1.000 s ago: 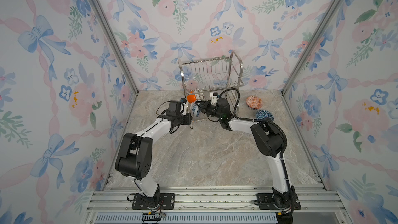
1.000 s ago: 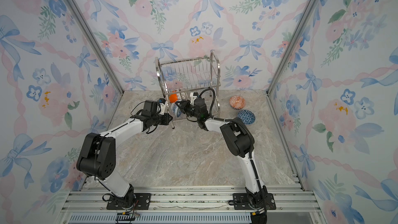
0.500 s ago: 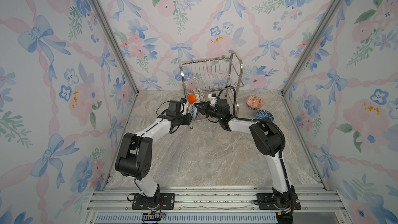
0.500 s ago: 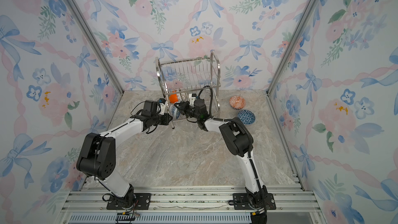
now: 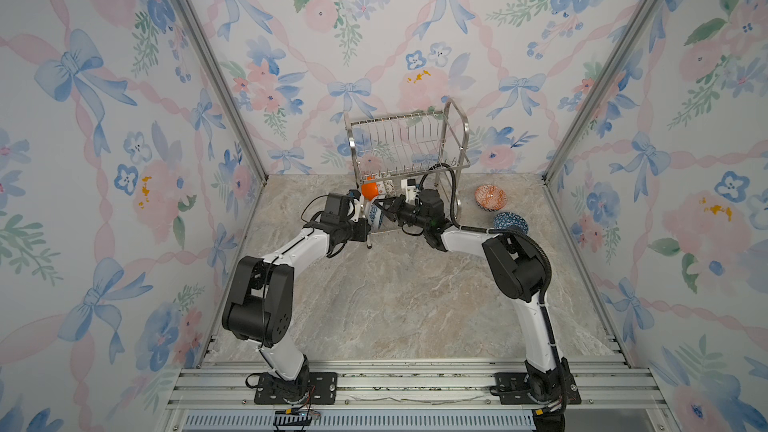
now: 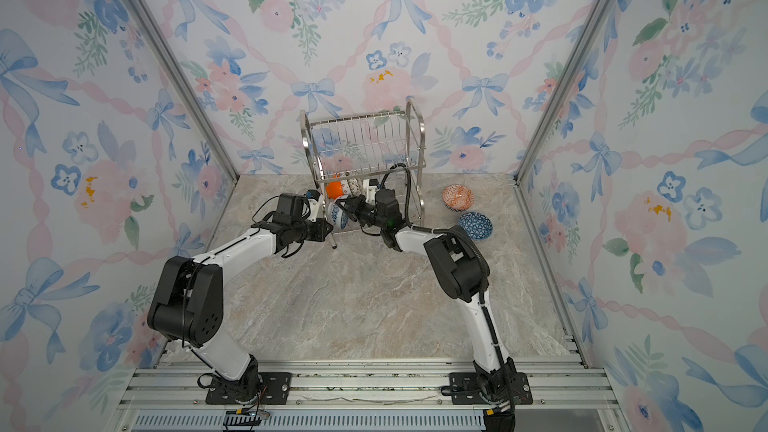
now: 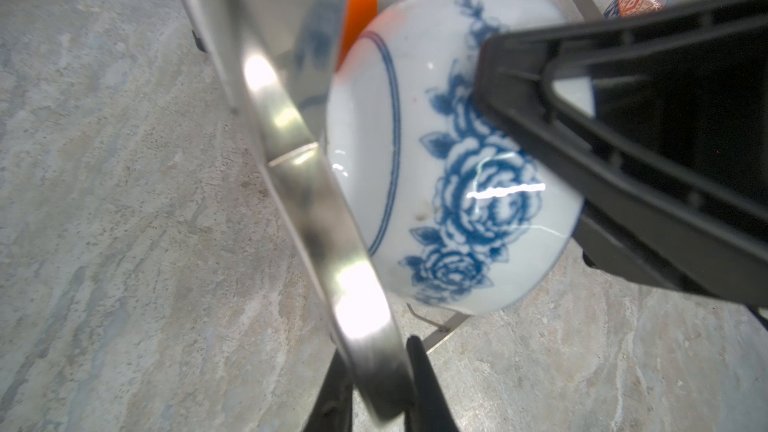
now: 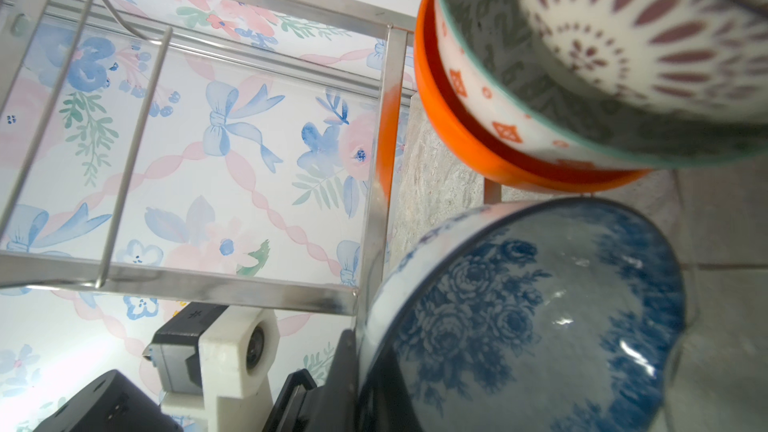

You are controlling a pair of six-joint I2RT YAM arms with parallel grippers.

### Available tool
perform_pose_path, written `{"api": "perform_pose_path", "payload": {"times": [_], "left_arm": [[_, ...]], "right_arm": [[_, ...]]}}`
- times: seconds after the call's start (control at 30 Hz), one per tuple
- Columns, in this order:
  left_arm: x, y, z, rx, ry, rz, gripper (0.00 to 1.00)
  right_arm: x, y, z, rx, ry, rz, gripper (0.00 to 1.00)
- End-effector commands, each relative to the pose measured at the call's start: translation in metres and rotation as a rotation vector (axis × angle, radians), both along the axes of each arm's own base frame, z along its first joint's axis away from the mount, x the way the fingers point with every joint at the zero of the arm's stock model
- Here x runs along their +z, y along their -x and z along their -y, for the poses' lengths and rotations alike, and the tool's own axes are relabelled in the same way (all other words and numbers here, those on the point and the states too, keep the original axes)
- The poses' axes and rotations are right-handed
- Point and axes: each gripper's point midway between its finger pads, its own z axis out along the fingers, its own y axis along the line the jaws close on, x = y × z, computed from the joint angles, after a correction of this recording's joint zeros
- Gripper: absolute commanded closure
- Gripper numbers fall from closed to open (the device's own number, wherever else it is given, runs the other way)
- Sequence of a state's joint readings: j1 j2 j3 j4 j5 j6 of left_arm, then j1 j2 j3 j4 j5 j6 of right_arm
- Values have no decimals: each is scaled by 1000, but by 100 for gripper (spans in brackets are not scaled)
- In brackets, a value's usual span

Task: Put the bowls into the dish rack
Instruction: 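Lower the floral bowl into the rack slot while the left steadies the rack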

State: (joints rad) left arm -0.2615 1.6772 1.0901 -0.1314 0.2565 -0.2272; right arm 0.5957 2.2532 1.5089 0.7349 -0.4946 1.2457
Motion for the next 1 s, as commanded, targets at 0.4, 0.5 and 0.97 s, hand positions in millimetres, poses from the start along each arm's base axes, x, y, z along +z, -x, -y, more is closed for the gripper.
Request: {"api": "perform_pose_path", "payload": {"times": [0.4,0.5,0.97], "left_arm": [[-21,33,-8,8,38,-160,100],[-20,32,-7,6,40,-155,100],[-20,33,-6,-4,43,-156,100]], "right_arm": [[0,11,7,70,90,19,89],[1,13,7,73,91,20,85],[17,11,7,71,76,42,72]]}}
